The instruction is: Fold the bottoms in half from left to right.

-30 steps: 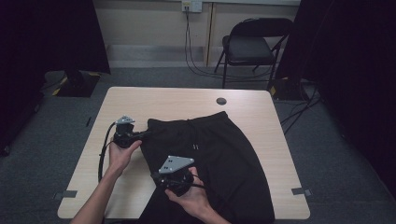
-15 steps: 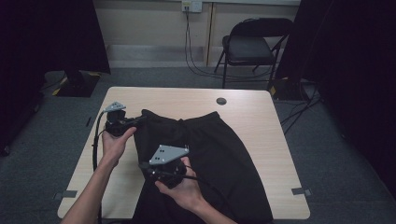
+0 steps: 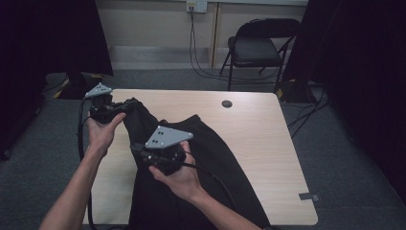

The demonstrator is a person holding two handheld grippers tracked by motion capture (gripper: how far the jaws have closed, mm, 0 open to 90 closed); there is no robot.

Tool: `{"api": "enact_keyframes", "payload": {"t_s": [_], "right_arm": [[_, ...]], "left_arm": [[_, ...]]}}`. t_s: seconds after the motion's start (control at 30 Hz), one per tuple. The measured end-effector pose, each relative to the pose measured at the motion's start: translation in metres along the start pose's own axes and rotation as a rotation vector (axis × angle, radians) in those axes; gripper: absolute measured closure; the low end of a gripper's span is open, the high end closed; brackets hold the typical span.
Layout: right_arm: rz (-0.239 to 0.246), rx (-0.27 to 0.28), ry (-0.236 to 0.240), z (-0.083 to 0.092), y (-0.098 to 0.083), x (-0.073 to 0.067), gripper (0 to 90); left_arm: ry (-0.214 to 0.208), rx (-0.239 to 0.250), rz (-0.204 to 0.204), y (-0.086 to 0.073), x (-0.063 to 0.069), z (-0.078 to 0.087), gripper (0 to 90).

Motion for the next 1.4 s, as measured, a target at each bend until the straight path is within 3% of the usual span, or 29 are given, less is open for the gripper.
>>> {"api": "enact_keyframes", "payload": {"t_s": [0.1,0.17,0.27,0.3,0.37,0.4,0.57,0.67,0.83,0.9,1.1,1.13,1.17,1.27,1.3,1.33,1.4], "right_arm": [[-0.008,0.016,-0.006,0.004,0.003,0.003,90.0],[-0.018,0.016,-0.007,0.006,-0.006,0.005,90.0],[-0.048,-0.002,-0.049,0.016,-0.035,0.009,90.0],[-0.048,-0.002,-0.049,0.016,-0.035,0.009,90.0],[-0.095,-0.016,-0.065,0.027,-0.060,0.019,90.0],[-0.095,-0.016,-0.065,0.027,-0.060,0.019,90.0],[-0.165,-0.051,-0.129,0.048,-0.101,0.043,90.0],[-0.203,-0.076,-0.175,0.065,-0.127,0.060,90.0],[-0.232,-0.096,-0.214,0.084,-0.148,0.069,90.0],[-0.248,-0.127,-0.229,0.092,-0.164,0.073,90.0],[-0.230,-0.207,-0.251,0.100,-0.191,0.076,90.0],[-0.234,-0.231,-0.260,0.103,-0.201,0.079,90.0],[-0.234,-0.231,-0.260,0.103,-0.201,0.079,90.0],[-0.254,-0.260,-0.277,0.108,-0.215,0.087,89.9],[-0.275,-0.269,-0.274,0.108,-0.220,0.090,89.9],[-0.281,-0.304,-0.281,0.106,-0.231,0.094,89.9],[-0.276,-0.353,-0.289,0.104,-0.242,0.098,89.9]], "left_arm": [[-0.010,0.011,0.001,0.002,0.003,-0.003,87.7],[-0.016,-0.009,-0.002,-0.005,0.008,-0.012,87.6],[-0.070,-0.036,0.029,-0.028,0.020,-0.037,87.3],[-0.070,-0.036,0.029,-0.028,0.020,-0.037,87.3],[-0.083,-0.076,0.020,-0.043,0.031,-0.057,87.3],[-0.083,-0.076,0.020,-0.043,0.031,-0.057,87.2],[-0.105,-0.117,0.015,-0.056,0.047,-0.086,87.2],[-0.130,-0.140,-0.010,-0.058,0.062,-0.104,86.6],[-0.163,-0.136,-0.035,-0.055,0.080,-0.119,86.7],[-0.177,-0.146,-0.047,-0.057,0.091,-0.132,86.8],[-0.198,-0.192,-0.077,-0.070,0.109,-0.158,86.8],[-0.215,-0.204,-0.073,-0.074,0.115,-0.172,86.7],[-0.215,-0.204,-0.073,-0.074,0.115,-0.172,86.7],[-0.221,-0.214,-0.055,-0.078,0.123,-0.192,86.1],[-0.213,-0.226,-0.050,-0.080,0.124,-0.198,84.7],[-0.210,-0.234,-0.050,-0.083,0.125,-0.207,75.3],[-0.206,-0.233,-0.043,-0.082,0.124,-0.207,66.5]]}}
Point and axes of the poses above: each handheld gripper's, and its own axes: z roughly backward along the jaws, y roughly out of its top, x roughly to its right, the point moved 7 cm from there along -z, roughly forward along the jaws, and after that the axes turned 6 degrees about -x, right-handed, at the moved point
